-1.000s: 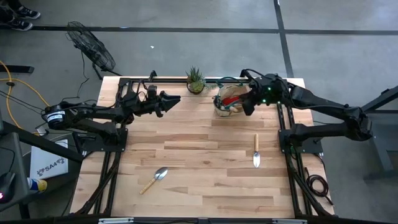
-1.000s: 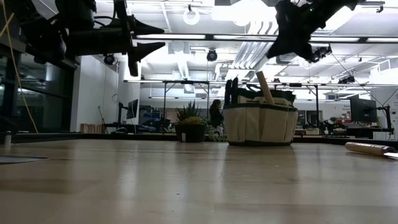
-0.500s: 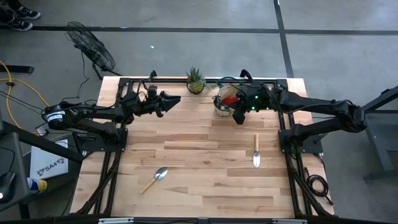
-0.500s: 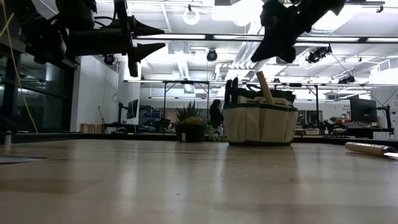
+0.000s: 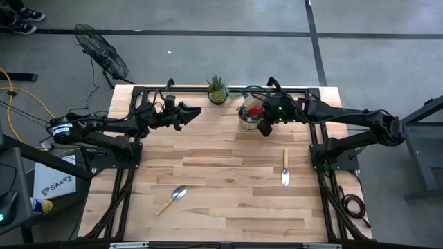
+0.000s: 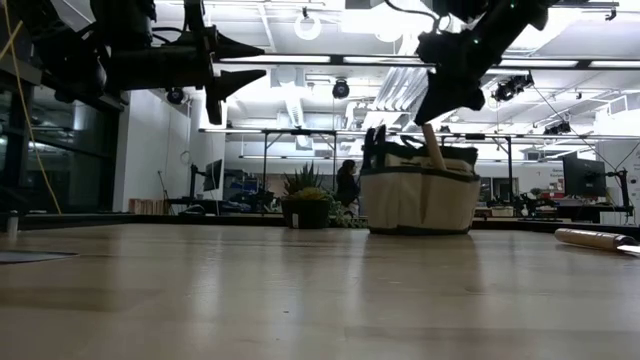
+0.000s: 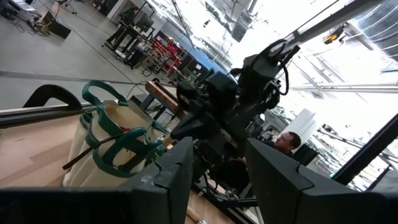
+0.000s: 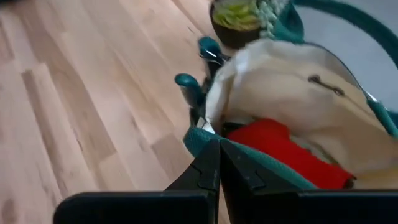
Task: Pick & Place Garden tools in Gardening bag
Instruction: Put the light brown hand rake into the light brown gardening bag, then move the light brown gardening bag to the center of the table
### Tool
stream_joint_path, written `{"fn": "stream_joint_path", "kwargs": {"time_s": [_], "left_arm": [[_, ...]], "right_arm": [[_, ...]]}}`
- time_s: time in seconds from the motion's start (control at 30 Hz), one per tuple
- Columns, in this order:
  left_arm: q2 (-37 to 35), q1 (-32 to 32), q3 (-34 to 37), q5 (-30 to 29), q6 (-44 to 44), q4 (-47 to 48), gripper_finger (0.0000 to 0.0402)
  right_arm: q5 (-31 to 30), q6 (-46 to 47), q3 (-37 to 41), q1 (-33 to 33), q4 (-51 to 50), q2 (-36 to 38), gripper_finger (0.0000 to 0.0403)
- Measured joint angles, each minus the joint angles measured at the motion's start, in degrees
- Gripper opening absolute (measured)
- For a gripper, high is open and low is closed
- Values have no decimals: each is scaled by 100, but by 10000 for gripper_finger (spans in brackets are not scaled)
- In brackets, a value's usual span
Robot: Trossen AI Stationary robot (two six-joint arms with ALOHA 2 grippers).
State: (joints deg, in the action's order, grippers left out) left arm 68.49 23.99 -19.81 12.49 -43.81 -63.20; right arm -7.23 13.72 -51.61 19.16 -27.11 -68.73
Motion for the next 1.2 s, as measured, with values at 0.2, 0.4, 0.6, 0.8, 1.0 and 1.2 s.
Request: {"fn": "stream_joint_path", "kwargs": {"time_s": [0.2, 0.4, 0.6, 0.8, 1.0, 1.2], "left_arm": [[0, 1, 0, 3, 0, 35, 145], [0, 0, 0, 134, 0, 35, 145], [0, 0, 0, 198, -1, 37, 145], [0, 1, 0, 197, -2, 35, 145], [0, 0, 0, 197, -15, 35, 145], [0, 1, 0, 199, -16, 37, 145]], "right_arm": [[-228, 143, -1, 163, -273, 20, 2], [-64, 363, 4, 307, 32, 50, 2], [73, 516, 4, 308, 436, 316, 2], [105, 991, 4, 300, 864, 435, 2], [-299, 1012, 4, 47, 1049, 435, 2], [-700, 1404, -202, 193, 458, 435, 7]]}}
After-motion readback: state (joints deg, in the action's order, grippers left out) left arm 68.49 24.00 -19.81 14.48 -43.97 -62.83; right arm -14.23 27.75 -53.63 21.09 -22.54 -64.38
